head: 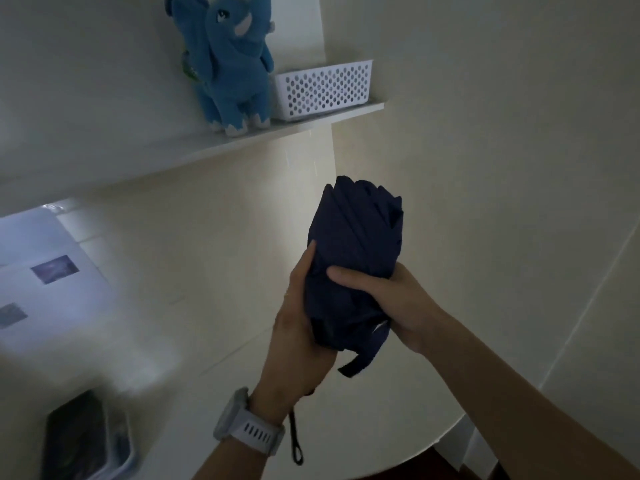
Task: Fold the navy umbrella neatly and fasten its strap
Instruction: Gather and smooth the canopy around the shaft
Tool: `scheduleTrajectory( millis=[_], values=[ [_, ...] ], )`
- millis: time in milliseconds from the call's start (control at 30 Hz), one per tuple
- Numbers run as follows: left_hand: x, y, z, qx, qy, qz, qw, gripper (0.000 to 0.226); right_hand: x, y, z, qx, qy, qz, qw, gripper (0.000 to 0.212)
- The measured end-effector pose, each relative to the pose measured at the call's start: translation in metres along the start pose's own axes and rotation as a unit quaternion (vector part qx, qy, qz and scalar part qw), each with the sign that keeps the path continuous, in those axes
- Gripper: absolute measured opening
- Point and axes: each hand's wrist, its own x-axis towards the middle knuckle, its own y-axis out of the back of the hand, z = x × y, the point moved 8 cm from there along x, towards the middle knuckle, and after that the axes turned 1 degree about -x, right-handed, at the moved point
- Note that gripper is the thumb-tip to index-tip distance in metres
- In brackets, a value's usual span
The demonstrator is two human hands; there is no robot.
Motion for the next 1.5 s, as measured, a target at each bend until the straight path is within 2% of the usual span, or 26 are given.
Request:
scheduleTrajectory(
  millis=[33,100,167,200,300,400,533,600,700,800,900,933,1000,1067,1133,1167,1267,1333,1500],
  values=[
    [0.004,0.003,-0.003,-0.091,0.016,0.026,0.995,0.058,-0.003,-0.001,-0.005,-0.013,-0.004,-0.028,1.000,0.035],
    [0.012,0.012,-0.017,-0.199,0.071,0.097,0.973,0.063,-0.010,0.008,-0.015,-0.042,-0.006,-0.049,0.998,0.019],
    [0.011,0.015,-0.014,-0.166,0.054,0.117,0.978,0.050,-0.014,0.026,-0.028,-0.091,0.026,-0.011,0.995,0.027],
    [0.008,0.018,-0.013,-0.119,0.033,0.125,0.984,0.052,-0.014,0.034,-0.033,-0.119,0.049,0.016,0.992,0.031],
    [0.003,0.025,-0.020,0.046,0.021,0.084,0.995,0.092,-0.012,0.039,-0.034,-0.162,0.082,0.059,0.982,0.029],
    [-0.001,0.019,-0.032,-0.019,0.091,0.067,0.993,0.111,-0.011,0.036,-0.017,-0.167,0.076,0.085,0.979,0.031],
    [0.001,0.015,-0.033,-0.061,0.096,0.052,0.992,0.118,-0.018,0.041,-0.023,-0.139,0.092,0.103,0.981,0.049],
    [0.000,0.014,-0.026,-0.045,0.073,0.034,0.996,0.105,-0.028,0.051,-0.042,-0.182,0.116,0.146,0.965,0.047],
    [0.001,0.011,-0.019,-0.023,0.028,0.020,0.999,0.058,-0.044,0.056,-0.065,-0.253,0.149,0.176,0.940,0.036],
    [0.003,0.012,-0.022,-0.032,0.011,0.037,0.999,0.032,-0.037,0.051,-0.046,-0.283,0.075,0.132,0.947,0.034],
    [0.000,0.014,-0.024,-0.036,0.008,0.040,0.999,0.032,-0.029,0.042,-0.016,-0.249,-0.011,0.027,0.968,0.039],
    [-0.001,0.015,-0.024,-0.039,0.008,0.038,0.998,0.034,-0.029,0.042,-0.013,-0.218,-0.021,0.015,0.976,0.032],
    [-0.001,0.016,-0.026,-0.056,0.015,0.037,0.998,0.037,-0.033,0.038,-0.021,-0.123,-0.010,0.002,0.992,0.013],
    [-0.002,0.013,-0.028,-0.126,0.027,0.030,0.991,0.035,-0.035,0.030,-0.027,-0.055,0.007,-0.012,0.998,0.013],
    [-0.004,0.010,-0.028,-0.173,0.051,0.051,0.982,0.040,-0.032,0.027,-0.022,-0.056,0.032,-0.007,0.998,0.014],
    [-0.004,0.009,-0.029,-0.161,0.070,0.071,0.982,0.049,-0.030,0.028,-0.021,-0.068,0.048,0.007,0.997,0.009],
    [-0.004,0.004,-0.030,-0.100,0.115,0.116,0.981,0.036,-0.025,0.033,-0.019,-0.182,0.116,0.042,0.976,0.007],
    [-0.003,0.005,-0.035,-0.088,0.146,0.130,0.977,0.049,-0.024,0.030,-0.023,-0.283,0.176,0.050,0.941,0.006],
    [0.003,0.003,-0.046,-0.138,0.278,0.056,0.949,0.044,-0.029,0.014,-0.027,-0.391,0.296,0.044,0.870,0.011]
  ],
)
